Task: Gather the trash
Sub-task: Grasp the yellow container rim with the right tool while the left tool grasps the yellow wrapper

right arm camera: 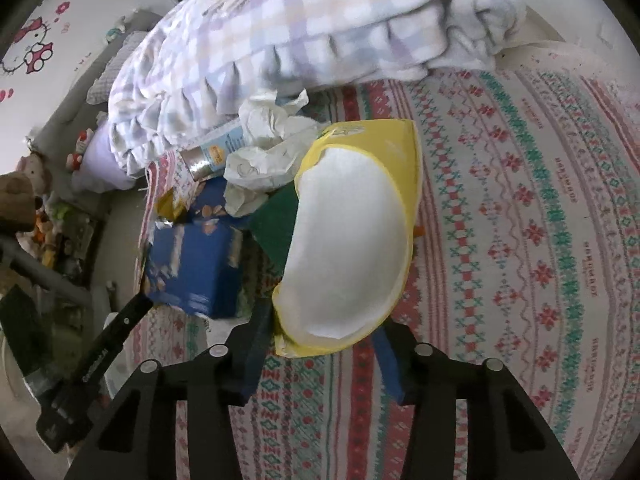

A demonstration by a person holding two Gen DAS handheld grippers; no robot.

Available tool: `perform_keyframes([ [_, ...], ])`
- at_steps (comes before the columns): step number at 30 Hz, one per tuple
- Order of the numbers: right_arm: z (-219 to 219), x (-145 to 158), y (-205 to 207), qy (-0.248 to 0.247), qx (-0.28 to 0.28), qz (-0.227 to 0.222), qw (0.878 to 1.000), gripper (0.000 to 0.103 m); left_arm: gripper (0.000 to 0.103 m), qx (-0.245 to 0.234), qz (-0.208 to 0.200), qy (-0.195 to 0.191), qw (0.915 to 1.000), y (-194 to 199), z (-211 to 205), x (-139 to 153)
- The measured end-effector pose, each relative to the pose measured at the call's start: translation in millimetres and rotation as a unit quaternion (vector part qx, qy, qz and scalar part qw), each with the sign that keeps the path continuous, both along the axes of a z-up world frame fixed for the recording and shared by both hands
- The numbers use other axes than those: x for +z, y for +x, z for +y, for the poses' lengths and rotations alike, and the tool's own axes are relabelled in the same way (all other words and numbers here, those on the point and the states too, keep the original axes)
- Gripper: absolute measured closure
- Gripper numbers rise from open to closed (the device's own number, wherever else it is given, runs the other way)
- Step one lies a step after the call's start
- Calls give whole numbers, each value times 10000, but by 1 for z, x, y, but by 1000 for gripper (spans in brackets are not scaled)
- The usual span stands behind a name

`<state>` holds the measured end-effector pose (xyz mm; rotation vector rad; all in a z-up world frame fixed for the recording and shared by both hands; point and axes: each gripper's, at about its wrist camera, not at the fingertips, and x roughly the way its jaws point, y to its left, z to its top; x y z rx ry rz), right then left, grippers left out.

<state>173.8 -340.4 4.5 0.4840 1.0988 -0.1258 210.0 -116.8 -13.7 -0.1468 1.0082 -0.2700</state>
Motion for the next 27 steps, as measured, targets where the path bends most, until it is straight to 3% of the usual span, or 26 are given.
perform_keyframes([
  [15, -9, 44, -34, -41, 37, -474, 9989, 57, 101, -222, 152, -227, 9994, -31, 11, 19],
  [25, -4, 61, -50, 9, 42, -675, 9977, 57, 102, -611, -84, 11, 9981, -59, 3, 30],
  [26, -4, 61, -54, 12, 43, -674, 9977, 57, 96, -573, -176, 113, 9981, -61, 3, 31],
  [27, -4, 61, -55, 29, 42, -665, 9978, 57, 75, -545, -206, 242, 9980, -61, 2, 31],
])
